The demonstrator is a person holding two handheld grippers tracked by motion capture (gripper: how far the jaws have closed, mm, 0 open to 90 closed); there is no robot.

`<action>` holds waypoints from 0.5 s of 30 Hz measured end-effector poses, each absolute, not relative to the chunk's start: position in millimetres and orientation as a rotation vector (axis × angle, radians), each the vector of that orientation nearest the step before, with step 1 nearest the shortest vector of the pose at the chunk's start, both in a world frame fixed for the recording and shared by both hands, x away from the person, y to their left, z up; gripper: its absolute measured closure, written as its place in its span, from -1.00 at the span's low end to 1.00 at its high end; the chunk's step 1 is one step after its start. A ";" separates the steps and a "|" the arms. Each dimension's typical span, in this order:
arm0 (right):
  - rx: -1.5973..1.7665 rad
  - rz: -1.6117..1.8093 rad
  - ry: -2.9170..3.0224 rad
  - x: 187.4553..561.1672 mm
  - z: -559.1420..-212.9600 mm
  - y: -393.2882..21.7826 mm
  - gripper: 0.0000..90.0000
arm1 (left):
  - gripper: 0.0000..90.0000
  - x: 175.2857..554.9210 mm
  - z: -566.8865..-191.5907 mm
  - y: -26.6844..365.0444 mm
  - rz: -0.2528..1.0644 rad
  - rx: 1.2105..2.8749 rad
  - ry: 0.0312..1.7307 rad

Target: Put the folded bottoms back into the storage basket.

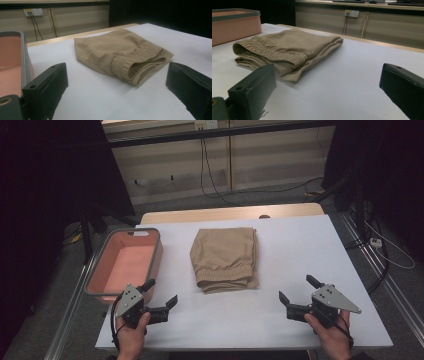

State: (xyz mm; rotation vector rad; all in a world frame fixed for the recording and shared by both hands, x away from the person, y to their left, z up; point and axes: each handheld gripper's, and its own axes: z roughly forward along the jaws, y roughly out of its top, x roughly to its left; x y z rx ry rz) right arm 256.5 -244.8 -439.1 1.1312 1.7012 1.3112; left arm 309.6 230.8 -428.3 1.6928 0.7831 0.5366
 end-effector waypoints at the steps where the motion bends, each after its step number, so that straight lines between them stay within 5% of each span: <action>1: 1.131 1.311 1.701 256.5 -439.1 -244.8 -0.99 | -0.91 309.9 -428.6 230.8 0.532 1.694 0.786; 15: 1.124 1.324 1.810 259.6 -441.6 -236.2 -0.95 | -0.91 310.2 -430.2 228.2 0.522 1.724 0.769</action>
